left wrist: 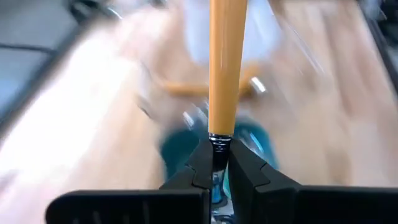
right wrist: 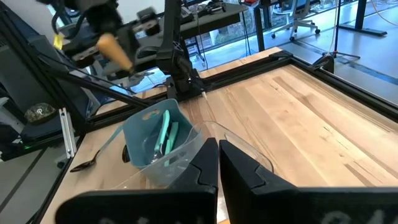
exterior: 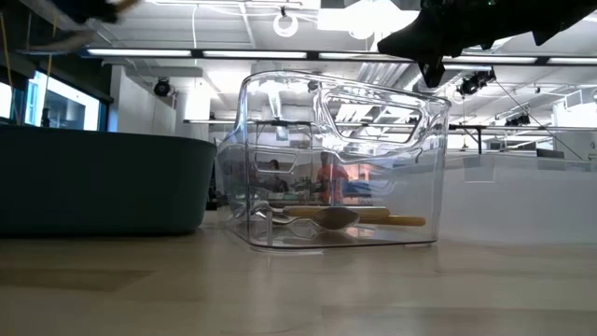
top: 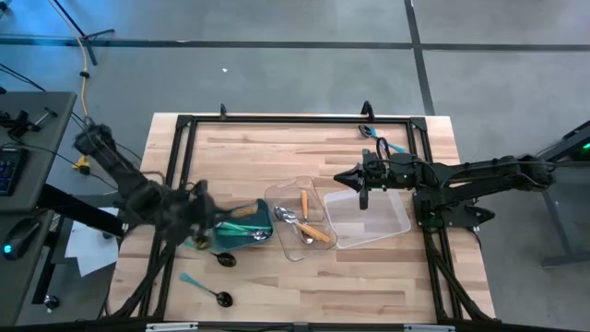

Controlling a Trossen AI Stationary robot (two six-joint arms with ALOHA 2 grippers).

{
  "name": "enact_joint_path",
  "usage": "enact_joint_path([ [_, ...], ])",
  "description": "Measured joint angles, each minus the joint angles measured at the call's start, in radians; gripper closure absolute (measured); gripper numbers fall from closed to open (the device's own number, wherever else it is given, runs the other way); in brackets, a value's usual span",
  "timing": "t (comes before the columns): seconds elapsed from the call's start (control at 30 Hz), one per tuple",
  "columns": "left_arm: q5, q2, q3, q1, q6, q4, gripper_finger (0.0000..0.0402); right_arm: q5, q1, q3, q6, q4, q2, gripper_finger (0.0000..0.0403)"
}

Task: Sort silverware by color (type)
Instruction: Put the orange spoon into the transparent bin

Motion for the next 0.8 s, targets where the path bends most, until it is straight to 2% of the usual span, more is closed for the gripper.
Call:
enact_joint_path([
  [0.1,-0.042,-0.015,-0.058,0.117,0.13,0.22,0.0393,0.0,0.0,0.0,0.0,0.0,0.0,0.0403],
  [0.23,-0.003,-0.02,-0.189,0.25,0.275,0.612,0.0393,0.0,0.0,0.0,0.0,0.024,0.0,0.0403],
  [0.33,0.055,-0.003,-0.304,0.337,0.329,0.953,0.0394,0.0,0.0,0.0,0.0,0.055,0.0,0.0403],
  [0.43,0.069,0.034,-0.394,0.407,0.333,1.218,0.0394,-0.001,0.0,0.0,0.0,0.104,0.0,0.0403],
  [0.63,0.07,0.138,-0.431,0.491,0.337,1.515,0.0394,0.0,0.0,0.0,0.0,0.203,0.0,0.0403],
  [0.8,0.075,0.208,-0.388,0.509,0.39,1.592,0.0394,0.0,0.0,0.0,0.0,0.27,0.0,0.0403],
])
